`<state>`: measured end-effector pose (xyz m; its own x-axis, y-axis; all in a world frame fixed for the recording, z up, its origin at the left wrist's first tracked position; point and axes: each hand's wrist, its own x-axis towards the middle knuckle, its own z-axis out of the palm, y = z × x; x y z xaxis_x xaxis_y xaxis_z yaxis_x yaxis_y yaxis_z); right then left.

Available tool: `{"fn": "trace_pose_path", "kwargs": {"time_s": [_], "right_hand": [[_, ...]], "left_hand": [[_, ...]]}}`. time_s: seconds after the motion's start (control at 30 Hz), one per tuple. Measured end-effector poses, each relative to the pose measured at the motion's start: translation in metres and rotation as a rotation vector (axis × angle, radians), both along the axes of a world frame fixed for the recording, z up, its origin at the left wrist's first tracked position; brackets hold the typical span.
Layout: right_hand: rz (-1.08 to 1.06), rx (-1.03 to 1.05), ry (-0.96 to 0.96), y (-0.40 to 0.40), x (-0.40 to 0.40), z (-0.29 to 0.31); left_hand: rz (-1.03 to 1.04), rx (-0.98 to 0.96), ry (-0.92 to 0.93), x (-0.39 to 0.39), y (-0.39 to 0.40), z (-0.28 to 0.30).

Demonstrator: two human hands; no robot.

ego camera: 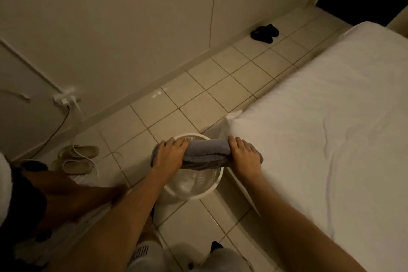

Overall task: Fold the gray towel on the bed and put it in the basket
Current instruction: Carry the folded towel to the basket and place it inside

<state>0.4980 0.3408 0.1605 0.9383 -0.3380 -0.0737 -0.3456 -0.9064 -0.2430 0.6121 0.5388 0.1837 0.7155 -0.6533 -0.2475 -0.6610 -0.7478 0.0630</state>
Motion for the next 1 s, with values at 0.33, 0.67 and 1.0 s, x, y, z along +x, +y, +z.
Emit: {"fn": "trace_pose_path", "kwargs": {"time_s": [0.33, 0.67, 1.0], "right_hand": [[-0.431, 0.121, 0.142, 0.072, 0.045, -0.047], [-0.656, 0.204, 0.257, 0.108, 0.071, -0.085], [-0.714, 0.326, 0.307, 0.12, 0.082, -0.148]], "left_hand": [[-0.361, 0.102, 0.206, 0.109, 0.011, -0.063], [-0.548, 0.256, 0.372, 0.15, 0.009, -0.12], [-0.506, 0.367, 0.498, 0.161, 0.01, -0.183]]}}
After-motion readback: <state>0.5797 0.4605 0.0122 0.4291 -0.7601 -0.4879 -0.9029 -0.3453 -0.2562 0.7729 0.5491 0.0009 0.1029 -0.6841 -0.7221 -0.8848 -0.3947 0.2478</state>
